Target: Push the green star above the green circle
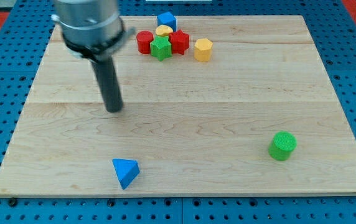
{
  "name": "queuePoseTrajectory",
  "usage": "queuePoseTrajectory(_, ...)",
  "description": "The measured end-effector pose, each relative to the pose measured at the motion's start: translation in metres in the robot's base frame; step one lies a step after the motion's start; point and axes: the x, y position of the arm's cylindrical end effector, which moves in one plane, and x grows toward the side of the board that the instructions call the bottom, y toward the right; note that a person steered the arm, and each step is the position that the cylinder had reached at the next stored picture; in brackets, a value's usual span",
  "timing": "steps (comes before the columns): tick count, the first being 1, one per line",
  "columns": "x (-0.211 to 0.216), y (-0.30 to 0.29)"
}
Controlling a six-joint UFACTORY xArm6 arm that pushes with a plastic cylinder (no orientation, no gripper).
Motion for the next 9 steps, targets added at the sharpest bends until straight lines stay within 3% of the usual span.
queuePoseTrajectory(1, -0.061, -0.011)
queuePoseTrajectory(3, -0.061, -0.010)
queuePoseTrajectory(5, -0.140, -0.080)
queuePoseTrajectory(6, -0.166, -0.055)
queuePoseTrajectory(7, -0.173, 0.031)
queuePoseTrajectory(9, -0.083, 0.175)
